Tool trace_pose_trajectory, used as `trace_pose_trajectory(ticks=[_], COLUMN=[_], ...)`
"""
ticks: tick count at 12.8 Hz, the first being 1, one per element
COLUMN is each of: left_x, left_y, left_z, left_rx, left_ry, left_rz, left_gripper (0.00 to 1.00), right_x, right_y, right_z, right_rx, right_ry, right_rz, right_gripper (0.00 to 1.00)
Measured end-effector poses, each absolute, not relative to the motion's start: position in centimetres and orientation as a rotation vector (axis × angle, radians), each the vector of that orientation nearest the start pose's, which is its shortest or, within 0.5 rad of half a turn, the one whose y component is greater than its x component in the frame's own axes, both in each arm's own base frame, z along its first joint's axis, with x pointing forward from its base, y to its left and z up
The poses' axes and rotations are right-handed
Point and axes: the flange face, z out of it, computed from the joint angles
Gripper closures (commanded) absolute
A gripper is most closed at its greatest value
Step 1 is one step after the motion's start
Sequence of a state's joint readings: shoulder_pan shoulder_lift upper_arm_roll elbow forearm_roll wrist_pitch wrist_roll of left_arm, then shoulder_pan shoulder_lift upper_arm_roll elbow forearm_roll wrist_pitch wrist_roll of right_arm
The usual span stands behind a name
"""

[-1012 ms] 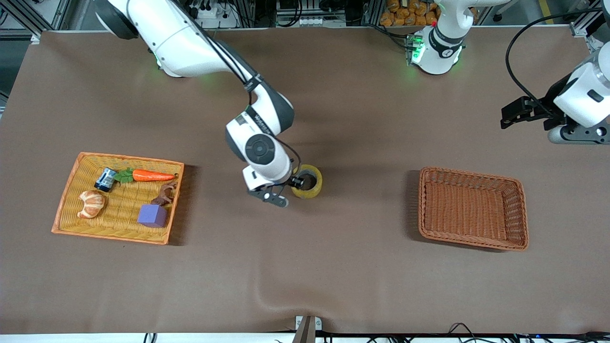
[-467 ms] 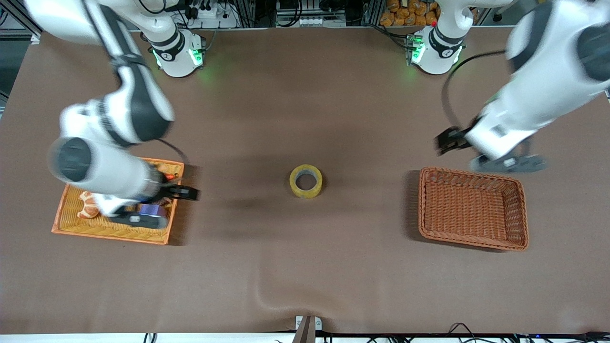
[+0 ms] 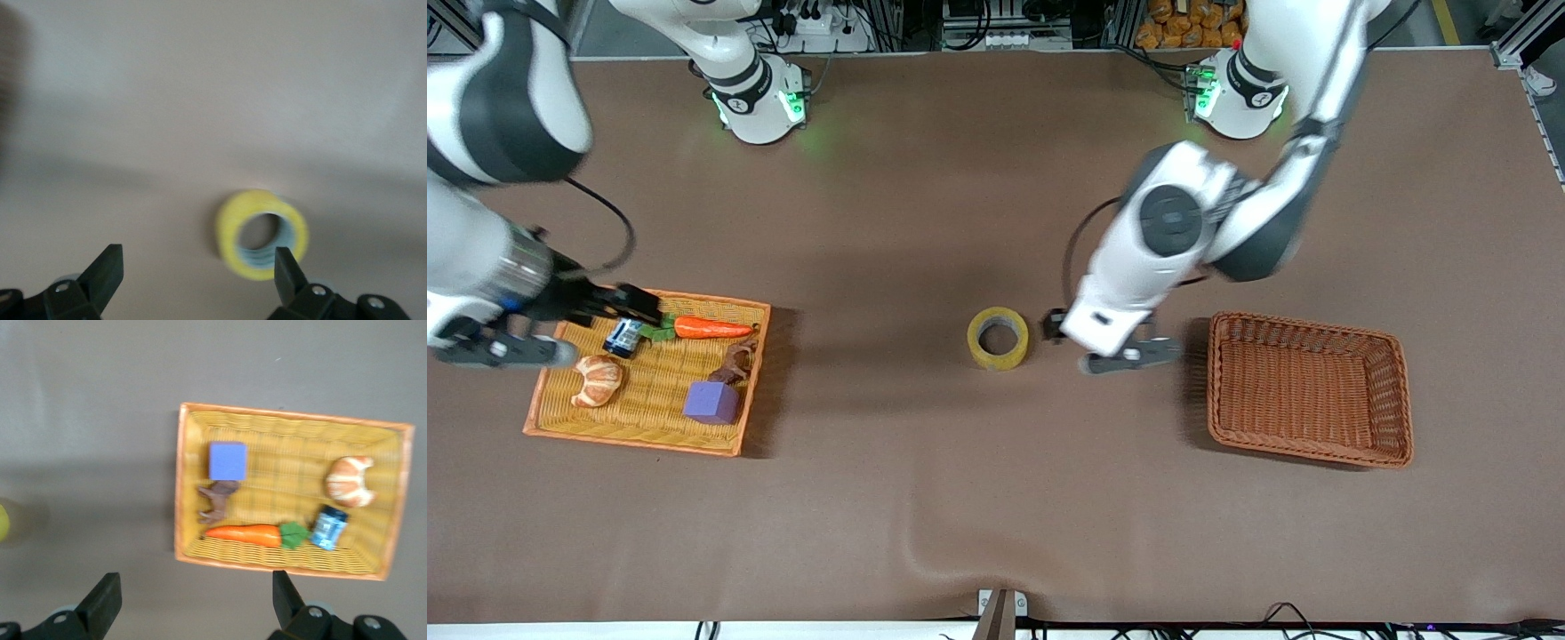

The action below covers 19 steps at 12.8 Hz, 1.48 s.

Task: Transfer tape with both arms
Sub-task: 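Lower the left gripper onto the tape roll and grasp its rim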

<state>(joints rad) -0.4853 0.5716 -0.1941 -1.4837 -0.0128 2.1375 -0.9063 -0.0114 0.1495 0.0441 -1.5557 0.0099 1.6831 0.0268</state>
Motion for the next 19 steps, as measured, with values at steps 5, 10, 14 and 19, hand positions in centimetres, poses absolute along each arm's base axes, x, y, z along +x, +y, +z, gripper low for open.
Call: trace_pose_trajectory(ticks=[5, 10, 14, 19], left_x=[53.4, 51.9, 51.5, 52.9], left_y=[-49.1, -49.7, -49.3, -48.3], left_z=[26.3, 21.9, 19.2, 19.7], left_rx=[-3.229, -3.182, -3.141, -3.143], left_ry=[-0.472, -0.43, -0.398, -0.433], left_rz=[0.123, 0.186, 0.194, 0.173], left_gripper=[0.0, 0.03, 0.71, 1.0], right_x=[57.1, 56.7, 56.7, 56.8], right_y=[-1.1, -2.5, -2.5, -1.4], right_z=[61.2, 61.0, 61.1, 61.2], right_rx=[-3.132, -3.133, -3.133, -3.133], right_ry=[0.034, 0.058, 0.056, 0.024], right_rz=[-0.051, -0.013, -0.016, -0.024], right_gripper=[0.0, 0.0, 0.0, 0.0])
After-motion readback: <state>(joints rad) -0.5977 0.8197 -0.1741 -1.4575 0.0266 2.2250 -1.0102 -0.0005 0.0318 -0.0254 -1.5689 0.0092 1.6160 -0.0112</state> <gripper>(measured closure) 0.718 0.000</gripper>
